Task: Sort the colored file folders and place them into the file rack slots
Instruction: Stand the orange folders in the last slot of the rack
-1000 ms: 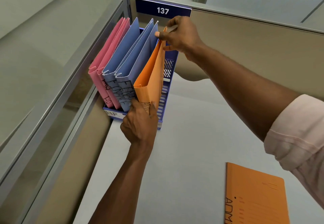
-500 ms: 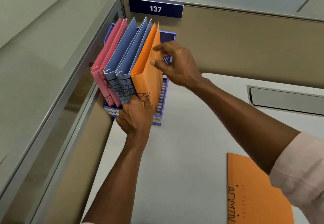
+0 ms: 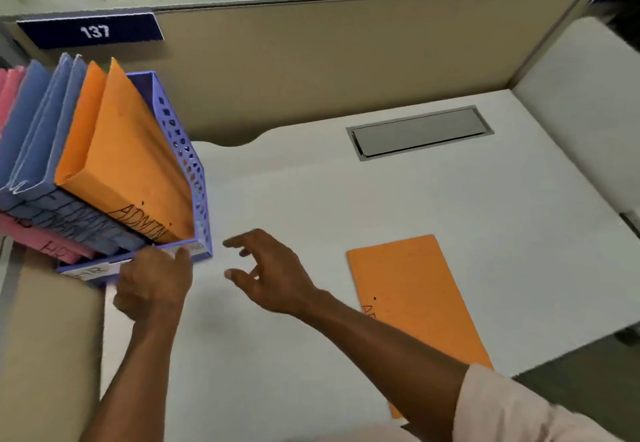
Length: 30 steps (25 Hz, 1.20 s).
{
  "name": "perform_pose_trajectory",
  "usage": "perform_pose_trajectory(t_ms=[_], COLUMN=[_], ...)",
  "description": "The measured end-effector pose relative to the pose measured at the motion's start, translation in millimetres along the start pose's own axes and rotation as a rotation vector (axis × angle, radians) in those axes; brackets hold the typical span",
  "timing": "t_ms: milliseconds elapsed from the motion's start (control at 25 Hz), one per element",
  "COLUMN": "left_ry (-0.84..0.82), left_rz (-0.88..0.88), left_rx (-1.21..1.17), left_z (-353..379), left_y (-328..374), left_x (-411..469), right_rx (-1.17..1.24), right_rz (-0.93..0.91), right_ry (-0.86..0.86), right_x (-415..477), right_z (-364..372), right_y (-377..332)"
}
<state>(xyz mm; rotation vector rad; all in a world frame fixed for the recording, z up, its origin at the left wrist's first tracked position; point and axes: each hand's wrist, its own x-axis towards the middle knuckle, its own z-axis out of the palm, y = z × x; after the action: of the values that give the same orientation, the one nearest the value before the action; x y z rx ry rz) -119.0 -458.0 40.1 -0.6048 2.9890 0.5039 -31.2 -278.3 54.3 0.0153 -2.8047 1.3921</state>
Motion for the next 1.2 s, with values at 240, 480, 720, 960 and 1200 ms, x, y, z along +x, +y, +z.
perform_pose_trajectory(t_ms=[240,480,720,960,1200], left_ry=[-0.578,-0.861,-0.84,-0.79,-0.831], left_rz=[0.154,0.376,0.285,0.12,-0.115], left_rx=[0.222,0.184,0.043,-0.045,-0.343], left_z=[76.3,124.0,149.1,158.3,154.7], left_y=[22.0,53.6,76.9,74.7,68.7], left_x=[-135.0,-240.7,-299.0,-324.4,-337.1], right_rx=[-0.046,-0.127,-0.244,-0.324,-0.299], right_rz=[0.361,0.726,0.938,0.998,1.038], right_ry=[0.123,0.436,0.32,0.252,0.209], right_x=[-175.5,-255.5,-272.3,-278.4,-269.5], right_z=[-40.2,-109.6,-144.2,-147.9,-143.6], right_y=[129.0,198.1,234.3,257.5,266.2])
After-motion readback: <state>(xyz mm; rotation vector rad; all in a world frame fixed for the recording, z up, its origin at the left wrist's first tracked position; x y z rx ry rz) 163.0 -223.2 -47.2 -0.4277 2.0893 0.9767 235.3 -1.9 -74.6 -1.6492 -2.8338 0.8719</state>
